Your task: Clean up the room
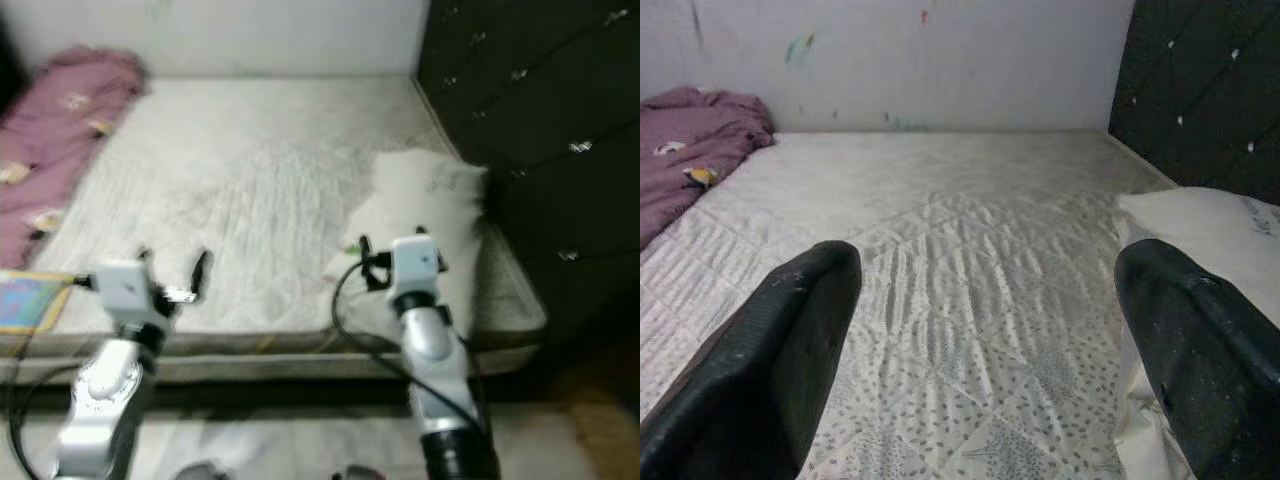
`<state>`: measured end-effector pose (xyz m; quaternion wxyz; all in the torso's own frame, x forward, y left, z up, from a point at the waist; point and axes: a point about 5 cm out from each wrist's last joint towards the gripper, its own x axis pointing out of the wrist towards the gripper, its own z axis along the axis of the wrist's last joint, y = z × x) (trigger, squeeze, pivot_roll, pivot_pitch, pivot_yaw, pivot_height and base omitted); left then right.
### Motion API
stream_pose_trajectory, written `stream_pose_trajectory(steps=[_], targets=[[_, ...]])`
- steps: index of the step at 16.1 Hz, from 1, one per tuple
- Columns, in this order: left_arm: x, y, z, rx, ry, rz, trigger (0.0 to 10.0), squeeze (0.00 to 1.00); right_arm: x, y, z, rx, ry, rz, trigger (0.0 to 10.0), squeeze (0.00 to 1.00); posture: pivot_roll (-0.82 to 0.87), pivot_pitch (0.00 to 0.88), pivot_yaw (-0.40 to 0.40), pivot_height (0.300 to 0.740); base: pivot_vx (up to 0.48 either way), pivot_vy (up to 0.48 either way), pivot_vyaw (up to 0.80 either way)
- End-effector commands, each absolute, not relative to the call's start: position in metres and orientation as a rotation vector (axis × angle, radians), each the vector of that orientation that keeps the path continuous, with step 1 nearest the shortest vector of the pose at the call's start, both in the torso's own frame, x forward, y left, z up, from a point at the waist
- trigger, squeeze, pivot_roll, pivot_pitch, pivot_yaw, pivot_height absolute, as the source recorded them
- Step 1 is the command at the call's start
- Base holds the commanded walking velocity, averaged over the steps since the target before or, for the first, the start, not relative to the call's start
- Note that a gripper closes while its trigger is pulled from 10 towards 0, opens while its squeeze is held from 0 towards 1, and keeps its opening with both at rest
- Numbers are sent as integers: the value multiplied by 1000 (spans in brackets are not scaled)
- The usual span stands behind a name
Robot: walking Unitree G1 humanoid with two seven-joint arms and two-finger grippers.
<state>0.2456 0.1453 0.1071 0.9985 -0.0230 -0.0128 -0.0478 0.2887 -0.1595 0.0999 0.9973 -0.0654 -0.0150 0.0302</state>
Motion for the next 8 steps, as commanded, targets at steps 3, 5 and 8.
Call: stream_pose_trajectory(steps=[3, 5, 8], targets=[[250, 153, 114, -38, -51, -77, 10000, 0, 294, -152, 106, -119, -47, 74, 10000, 0, -13, 72, 2, 740, 409, 0, 0], [250, 153, 113, -33, -47, -64, 10000, 0, 295, -154, 107, -121, -50, 70, 10000, 0, -14, 66, 1, 740, 353, 0, 0], [250, 155, 111, -33, -28, -29, 10000, 0, 295, -153, 107, -123, -50, 71, 10000, 0, -14, 68, -2, 740, 0, 0, 0]])
